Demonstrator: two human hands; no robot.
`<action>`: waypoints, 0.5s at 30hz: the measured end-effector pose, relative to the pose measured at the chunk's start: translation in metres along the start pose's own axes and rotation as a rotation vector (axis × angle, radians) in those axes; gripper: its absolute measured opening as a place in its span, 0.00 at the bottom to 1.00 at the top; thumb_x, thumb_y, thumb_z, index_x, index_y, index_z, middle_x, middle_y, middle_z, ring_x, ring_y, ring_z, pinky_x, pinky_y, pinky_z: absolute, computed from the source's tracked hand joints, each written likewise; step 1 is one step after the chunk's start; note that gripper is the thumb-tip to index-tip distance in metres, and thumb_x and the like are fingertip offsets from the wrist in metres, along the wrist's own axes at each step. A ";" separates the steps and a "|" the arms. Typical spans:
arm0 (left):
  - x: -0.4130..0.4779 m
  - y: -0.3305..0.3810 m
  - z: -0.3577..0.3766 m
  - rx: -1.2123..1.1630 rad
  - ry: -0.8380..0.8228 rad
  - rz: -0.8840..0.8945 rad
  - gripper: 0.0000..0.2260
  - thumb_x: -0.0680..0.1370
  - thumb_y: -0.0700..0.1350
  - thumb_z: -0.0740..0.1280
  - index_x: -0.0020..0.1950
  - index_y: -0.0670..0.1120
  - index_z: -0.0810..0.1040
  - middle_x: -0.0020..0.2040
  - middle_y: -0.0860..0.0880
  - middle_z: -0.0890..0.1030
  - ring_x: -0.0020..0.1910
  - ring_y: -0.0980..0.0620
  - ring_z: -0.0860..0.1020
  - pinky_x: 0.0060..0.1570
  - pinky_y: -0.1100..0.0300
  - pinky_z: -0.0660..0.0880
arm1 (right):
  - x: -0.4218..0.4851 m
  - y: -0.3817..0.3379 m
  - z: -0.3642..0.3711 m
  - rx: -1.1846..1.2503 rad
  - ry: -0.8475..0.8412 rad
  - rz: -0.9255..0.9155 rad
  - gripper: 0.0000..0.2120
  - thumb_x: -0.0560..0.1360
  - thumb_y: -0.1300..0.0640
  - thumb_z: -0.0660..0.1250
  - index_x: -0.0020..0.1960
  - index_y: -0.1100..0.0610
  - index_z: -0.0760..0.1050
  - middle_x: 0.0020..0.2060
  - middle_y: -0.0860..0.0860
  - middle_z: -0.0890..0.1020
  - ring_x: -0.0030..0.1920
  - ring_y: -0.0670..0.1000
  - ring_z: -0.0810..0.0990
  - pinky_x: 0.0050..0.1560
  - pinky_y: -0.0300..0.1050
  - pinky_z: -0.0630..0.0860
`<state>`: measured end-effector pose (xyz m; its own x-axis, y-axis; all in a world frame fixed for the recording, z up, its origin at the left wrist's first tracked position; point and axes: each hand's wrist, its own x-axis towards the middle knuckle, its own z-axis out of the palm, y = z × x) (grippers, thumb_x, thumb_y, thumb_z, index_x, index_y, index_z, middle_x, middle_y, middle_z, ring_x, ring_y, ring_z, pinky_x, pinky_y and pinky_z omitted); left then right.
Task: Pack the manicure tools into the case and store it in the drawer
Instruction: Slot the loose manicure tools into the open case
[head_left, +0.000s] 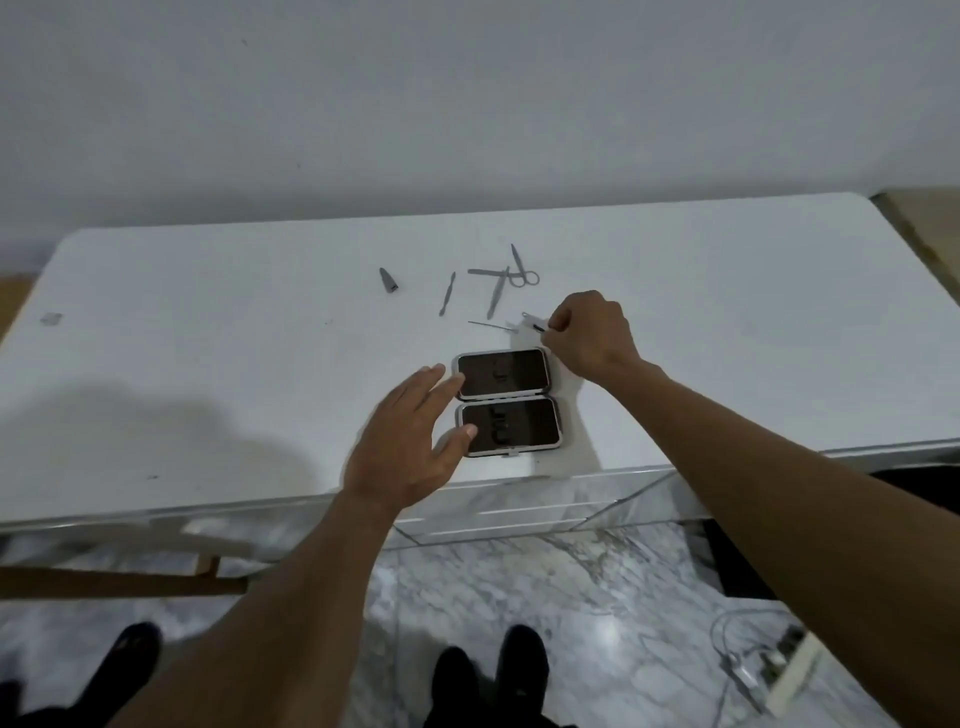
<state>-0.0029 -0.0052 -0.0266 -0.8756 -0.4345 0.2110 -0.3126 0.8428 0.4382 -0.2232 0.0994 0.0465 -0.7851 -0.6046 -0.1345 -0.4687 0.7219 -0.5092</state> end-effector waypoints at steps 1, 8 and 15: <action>0.000 0.001 -0.001 0.001 -0.006 -0.005 0.27 0.77 0.59 0.59 0.73 0.47 0.69 0.73 0.47 0.70 0.73 0.50 0.65 0.71 0.59 0.60 | -0.010 -0.001 -0.002 0.052 -0.011 -0.033 0.05 0.70 0.62 0.69 0.44 0.62 0.80 0.42 0.56 0.84 0.45 0.57 0.82 0.45 0.47 0.79; -0.002 0.001 -0.001 0.005 -0.031 -0.020 0.26 0.78 0.58 0.61 0.74 0.48 0.67 0.74 0.47 0.68 0.74 0.49 0.63 0.71 0.57 0.58 | -0.080 0.002 -0.007 0.005 -0.156 -0.208 0.10 0.73 0.59 0.71 0.54 0.56 0.83 0.45 0.53 0.85 0.47 0.52 0.82 0.51 0.41 0.75; -0.003 0.002 0.000 -0.005 -0.015 -0.009 0.26 0.78 0.57 0.62 0.74 0.47 0.67 0.73 0.46 0.68 0.74 0.48 0.64 0.71 0.53 0.61 | -0.102 0.011 0.000 -0.011 -0.101 -0.179 0.08 0.72 0.60 0.69 0.49 0.55 0.84 0.42 0.53 0.86 0.45 0.54 0.83 0.52 0.46 0.79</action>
<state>-0.0006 -0.0017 -0.0265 -0.8783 -0.4370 0.1941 -0.3183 0.8372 0.4446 -0.1479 0.1693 0.0547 -0.6445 -0.7537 -0.1282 -0.6017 0.6035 -0.5232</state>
